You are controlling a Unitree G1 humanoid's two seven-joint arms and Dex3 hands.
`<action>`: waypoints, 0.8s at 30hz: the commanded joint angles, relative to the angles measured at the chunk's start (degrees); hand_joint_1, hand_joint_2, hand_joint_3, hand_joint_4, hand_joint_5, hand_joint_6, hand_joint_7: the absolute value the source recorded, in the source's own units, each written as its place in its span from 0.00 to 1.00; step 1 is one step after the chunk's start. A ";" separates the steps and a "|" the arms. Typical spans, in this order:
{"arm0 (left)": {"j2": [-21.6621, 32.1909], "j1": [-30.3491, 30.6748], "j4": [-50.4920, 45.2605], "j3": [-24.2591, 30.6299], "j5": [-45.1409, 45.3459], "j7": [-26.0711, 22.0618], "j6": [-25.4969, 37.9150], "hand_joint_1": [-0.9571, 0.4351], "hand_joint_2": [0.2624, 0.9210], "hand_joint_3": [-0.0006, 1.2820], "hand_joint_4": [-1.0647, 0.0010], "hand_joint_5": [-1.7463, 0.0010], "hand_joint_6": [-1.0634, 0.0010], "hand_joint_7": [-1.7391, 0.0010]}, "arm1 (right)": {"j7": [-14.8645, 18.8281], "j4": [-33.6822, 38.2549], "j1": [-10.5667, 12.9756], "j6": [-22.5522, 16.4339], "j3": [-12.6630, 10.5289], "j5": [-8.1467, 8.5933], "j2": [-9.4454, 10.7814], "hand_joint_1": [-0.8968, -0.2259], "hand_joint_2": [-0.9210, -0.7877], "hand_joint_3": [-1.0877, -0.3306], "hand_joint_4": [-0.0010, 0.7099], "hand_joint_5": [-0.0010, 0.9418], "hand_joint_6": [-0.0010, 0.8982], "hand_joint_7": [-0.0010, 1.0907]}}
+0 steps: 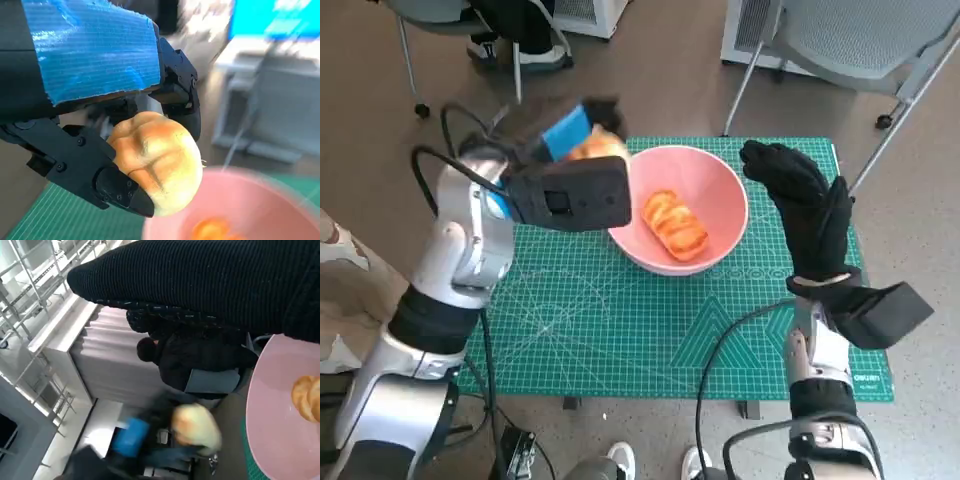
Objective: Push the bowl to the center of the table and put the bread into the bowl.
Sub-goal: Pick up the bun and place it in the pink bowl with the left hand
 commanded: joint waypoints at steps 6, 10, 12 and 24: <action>-4.17 -2.83 2.11 -2.56 0.26 -0.57 -1.74 0.69 0.98 0.04 0.33 0.27 0.33 0.46 | 0.24 -0.62 2.42 0.73 -0.60 0.73 -0.38 0.41 0.00 0.36 0.32 0.00 0.07 0.43; -6.08 -3.90 5.13 -3.75 0.10 -0.17 -3.21 0.69 0.98 0.04 0.31 0.29 0.34 0.45 | -0.14 -1.52 3.03 0.90 -0.74 0.63 -0.47 0.41 0.00 0.36 0.32 0.00 0.07 0.43; -7.27 -4.66 7.72 -4.35 -0.13 0.23 -4.41 0.69 0.99 0.04 0.32 0.29 0.35 0.44 | -0.37 -2.03 3.39 1.00 -0.84 0.58 -0.53 0.41 0.00 0.36 0.32 0.00 0.07 0.43; -10.39 -8.87 22.25 -4.63 -6.15 -5.44 -14.03 0.56 0.85 0.05 0.80 0.89 0.74 0.88 | -1.89 -4.38 5.06 1.32 -1.21 -0.08 -0.74 0.39 0.00 0.37 0.32 0.00 0.08 0.42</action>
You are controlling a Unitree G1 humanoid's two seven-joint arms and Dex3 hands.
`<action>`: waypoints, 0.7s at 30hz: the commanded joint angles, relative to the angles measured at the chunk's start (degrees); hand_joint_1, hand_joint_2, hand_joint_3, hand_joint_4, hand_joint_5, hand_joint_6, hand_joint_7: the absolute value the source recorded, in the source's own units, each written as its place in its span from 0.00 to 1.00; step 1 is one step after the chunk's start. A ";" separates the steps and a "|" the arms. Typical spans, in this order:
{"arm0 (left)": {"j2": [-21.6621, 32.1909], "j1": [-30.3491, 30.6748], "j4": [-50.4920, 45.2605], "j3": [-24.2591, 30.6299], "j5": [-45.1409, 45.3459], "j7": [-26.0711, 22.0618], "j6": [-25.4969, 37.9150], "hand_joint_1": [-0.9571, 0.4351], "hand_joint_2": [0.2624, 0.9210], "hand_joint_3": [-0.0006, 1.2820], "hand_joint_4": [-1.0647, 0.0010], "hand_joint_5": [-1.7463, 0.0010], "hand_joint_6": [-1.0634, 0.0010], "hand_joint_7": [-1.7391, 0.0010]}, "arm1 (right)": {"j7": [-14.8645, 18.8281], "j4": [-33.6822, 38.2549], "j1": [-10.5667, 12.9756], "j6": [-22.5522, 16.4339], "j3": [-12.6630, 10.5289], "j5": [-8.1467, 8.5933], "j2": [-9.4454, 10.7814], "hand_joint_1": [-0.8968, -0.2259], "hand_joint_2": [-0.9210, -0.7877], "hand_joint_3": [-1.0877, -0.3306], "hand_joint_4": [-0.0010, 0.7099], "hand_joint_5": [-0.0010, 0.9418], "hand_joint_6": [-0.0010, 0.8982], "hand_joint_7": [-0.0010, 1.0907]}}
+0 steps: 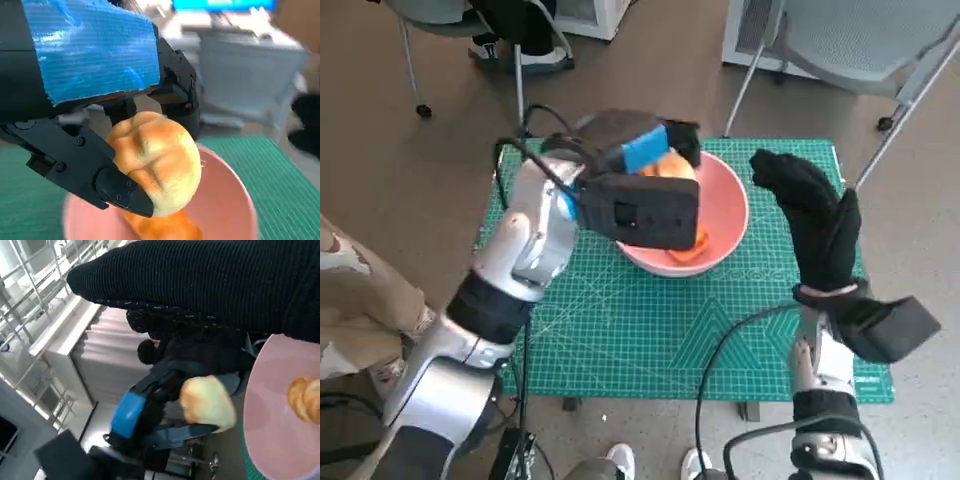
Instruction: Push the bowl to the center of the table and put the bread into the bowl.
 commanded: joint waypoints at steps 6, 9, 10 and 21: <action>-0.49 -3.67 7.26 0.19 -2.49 -2.59 -5.31 0.44 0.81 0.02 0.96 0.99 0.81 0.98 | -1.90 -0.90 1.98 1.23 -0.25 -0.42 -0.74 0.39 0.00 0.38 0.32 0.00 0.08 0.42; -0.57 -3.24 7.41 0.56 -2.79 -1.65 -5.73 0.41 0.80 0.01 0.99 1.00 0.84 0.99 | -2.34 -1.03 1.93 1.33 -0.23 -0.54 -0.79 0.38 0.00 0.38 0.33 0.00 0.08 0.42; -0.56 -2.99 7.26 0.79 -2.93 -1.24 -5.83 0.41 0.80 0.01 0.99 1.00 0.84 0.99 | -2.45 -1.11 1.93 1.36 -0.22 -0.56 -0.80 0.38 0.00 0.38 0.33 0.00 0.08 0.42; 0.70 -0.06 10.48 7.67 -9.20 8.94 -18.23 0.33 0.83 0.01 1.00 1.00 0.85 0.99 | -3.58 -1.28 1.11 1.74 -0.01 -0.84 -0.89 0.37 0.00 0.40 0.33 0.00 0.09 0.41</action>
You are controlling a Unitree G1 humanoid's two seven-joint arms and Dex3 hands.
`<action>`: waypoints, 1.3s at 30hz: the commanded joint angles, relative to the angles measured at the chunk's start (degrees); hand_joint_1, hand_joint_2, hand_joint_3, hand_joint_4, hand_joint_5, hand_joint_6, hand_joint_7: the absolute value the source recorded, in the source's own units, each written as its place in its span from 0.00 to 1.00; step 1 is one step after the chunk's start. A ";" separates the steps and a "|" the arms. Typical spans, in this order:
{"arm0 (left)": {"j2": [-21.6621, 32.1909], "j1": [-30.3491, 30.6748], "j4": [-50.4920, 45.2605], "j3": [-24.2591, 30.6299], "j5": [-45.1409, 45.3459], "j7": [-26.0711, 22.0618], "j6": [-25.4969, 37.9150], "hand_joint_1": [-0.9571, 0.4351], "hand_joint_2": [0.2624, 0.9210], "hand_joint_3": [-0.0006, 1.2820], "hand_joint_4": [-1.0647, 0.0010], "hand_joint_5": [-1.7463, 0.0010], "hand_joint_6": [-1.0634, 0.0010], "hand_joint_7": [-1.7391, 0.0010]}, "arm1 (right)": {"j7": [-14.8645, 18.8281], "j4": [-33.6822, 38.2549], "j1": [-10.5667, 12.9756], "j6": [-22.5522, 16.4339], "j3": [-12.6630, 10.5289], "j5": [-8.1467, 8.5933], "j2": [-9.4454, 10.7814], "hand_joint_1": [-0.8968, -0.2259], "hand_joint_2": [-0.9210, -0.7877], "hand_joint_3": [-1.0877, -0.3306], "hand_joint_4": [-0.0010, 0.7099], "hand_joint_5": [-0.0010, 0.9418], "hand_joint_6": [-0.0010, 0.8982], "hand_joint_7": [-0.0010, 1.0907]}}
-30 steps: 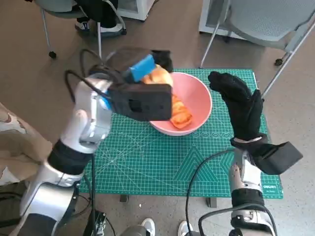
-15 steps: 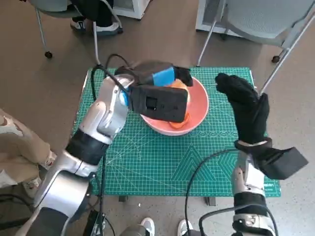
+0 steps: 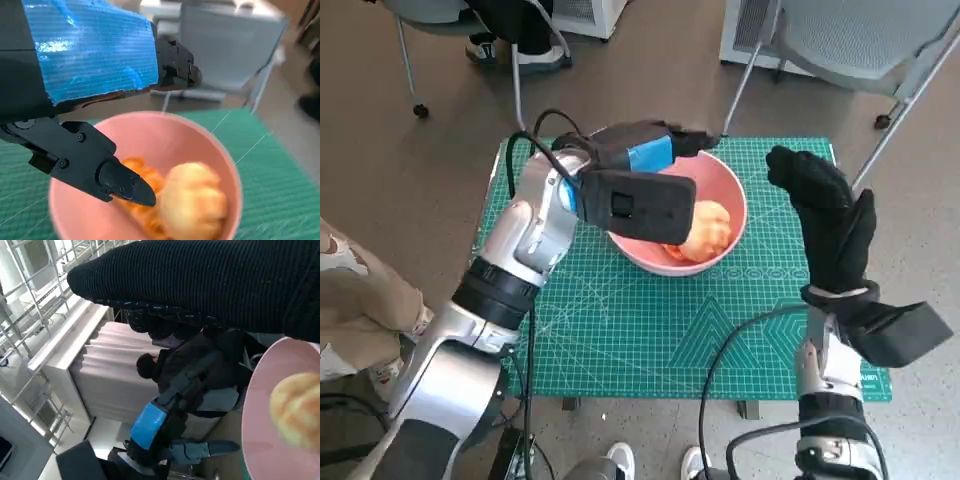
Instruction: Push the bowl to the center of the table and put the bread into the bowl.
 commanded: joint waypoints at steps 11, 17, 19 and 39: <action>-6.48 5.44 18.23 21.51 -29.53 1.94 -29.37 0.26 0.99 0.14 1.00 1.00 0.87 1.00 | -3.22 -4.51 0.04 3.41 2.43 -1.91 0.79 0.37 0.00 0.39 0.31 0.00 0.08 0.40; -10.20 9.37 18.33 27.72 -40.62 -5.83 -29.58 0.25 1.00 0.23 1.00 1.00 0.90 1.00 | -4.17 -10.65 -0.12 6.47 3.84 -1.65 0.31 0.38 0.00 0.39 0.32 0.00 0.08 0.41; -10.86 10.69 17.59 28.73 -42.50 -7.32 -29.84 0.24 1.00 0.24 1.00 1.00 0.89 1.00 | -4.18 -12.12 -0.28 7.09 4.17 -1.48 0.13 0.39 0.00 0.39 0.32 0.00 0.08 0.41; -14.47 16.71 13.09 31.49 -48.21 -14.97 -33.07 0.25 1.00 0.21 1.00 1.00 0.88 0.99 | -0.24 -3.21 -7.61 1.60 4.22 -1.68 -0.89 0.36 0.00 0.44 0.32 0.00 0.08 0.44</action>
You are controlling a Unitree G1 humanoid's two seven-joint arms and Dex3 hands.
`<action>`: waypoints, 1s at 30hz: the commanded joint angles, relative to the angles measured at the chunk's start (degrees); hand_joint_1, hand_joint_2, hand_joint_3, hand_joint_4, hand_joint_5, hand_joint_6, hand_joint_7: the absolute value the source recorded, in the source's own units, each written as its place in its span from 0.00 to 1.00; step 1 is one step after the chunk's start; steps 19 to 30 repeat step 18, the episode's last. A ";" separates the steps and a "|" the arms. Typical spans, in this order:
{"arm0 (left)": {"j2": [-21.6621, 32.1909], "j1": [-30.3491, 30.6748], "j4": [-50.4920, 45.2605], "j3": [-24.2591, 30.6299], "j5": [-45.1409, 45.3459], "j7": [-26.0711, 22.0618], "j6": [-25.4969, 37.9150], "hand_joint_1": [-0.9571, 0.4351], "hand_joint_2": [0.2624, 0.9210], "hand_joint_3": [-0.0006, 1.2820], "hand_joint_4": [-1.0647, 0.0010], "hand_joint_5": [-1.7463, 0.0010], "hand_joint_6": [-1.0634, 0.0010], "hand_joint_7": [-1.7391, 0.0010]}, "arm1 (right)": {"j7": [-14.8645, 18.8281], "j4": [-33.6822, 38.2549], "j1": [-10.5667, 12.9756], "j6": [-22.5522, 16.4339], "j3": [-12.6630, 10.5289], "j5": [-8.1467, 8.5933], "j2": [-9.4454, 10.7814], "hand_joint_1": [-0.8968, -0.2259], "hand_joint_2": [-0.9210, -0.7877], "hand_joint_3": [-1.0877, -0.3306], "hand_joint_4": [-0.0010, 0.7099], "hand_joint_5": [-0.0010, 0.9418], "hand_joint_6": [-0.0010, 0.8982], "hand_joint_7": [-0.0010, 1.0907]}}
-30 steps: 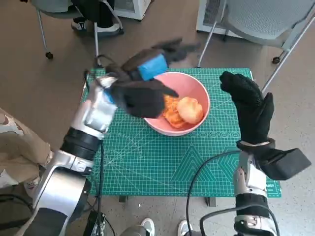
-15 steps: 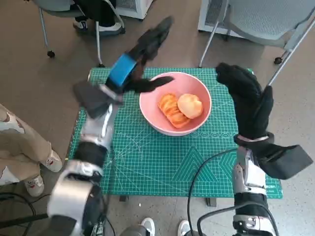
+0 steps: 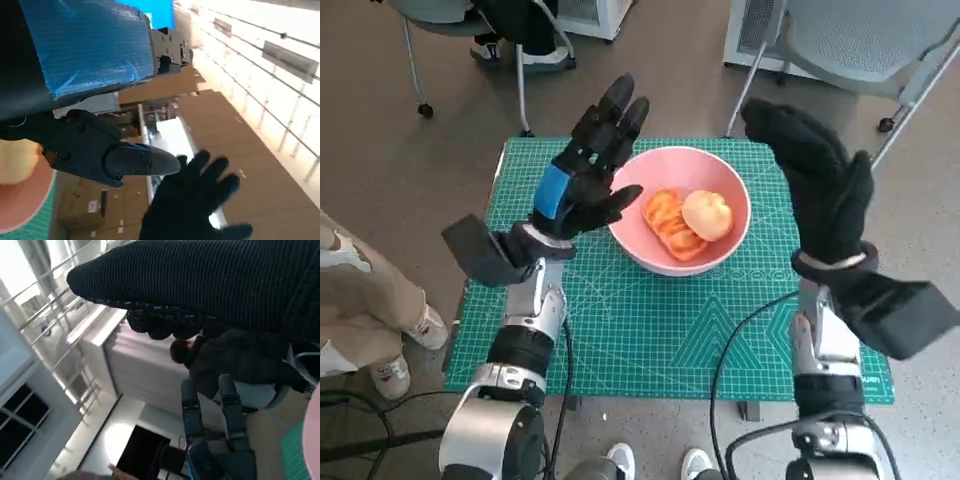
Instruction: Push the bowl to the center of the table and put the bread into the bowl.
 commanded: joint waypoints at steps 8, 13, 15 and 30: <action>-0.54 1.68 -3.19 -0.10 0.07 -0.70 -0.41 0.25 1.00 0.20 1.00 1.00 0.88 0.99 | 0.75 2.72 -0.67 0.58 0.32 -0.51 -0.76 0.33 0.00 0.46 0.33 0.01 0.08 0.44; -0.41 1.91 -4.45 -0.22 0.40 -0.15 -0.47 0.26 1.00 0.20 1.00 1.00 0.88 0.99 | 0.49 1.76 -0.38 1.31 0.56 -0.65 -0.98 0.32 0.00 0.46 0.33 0.01 0.08 0.44; -0.31 2.02 -5.20 -0.23 0.36 -0.03 -0.41 0.26 1.00 0.20 1.00 1.00 0.88 0.99 | 0.34 1.08 -0.13 1.70 0.59 -0.70 -1.13 0.32 0.00 0.46 0.33 0.01 0.08 0.44; -0.18 2.15 -6.25 -0.28 0.43 0.17 -0.51 0.26 1.00 0.20 1.00 1.00 0.88 0.99 | 0.16 0.23 0.18 2.23 0.57 -0.68 -1.28 0.32 0.00 0.46 0.33 0.00 0.08 0.44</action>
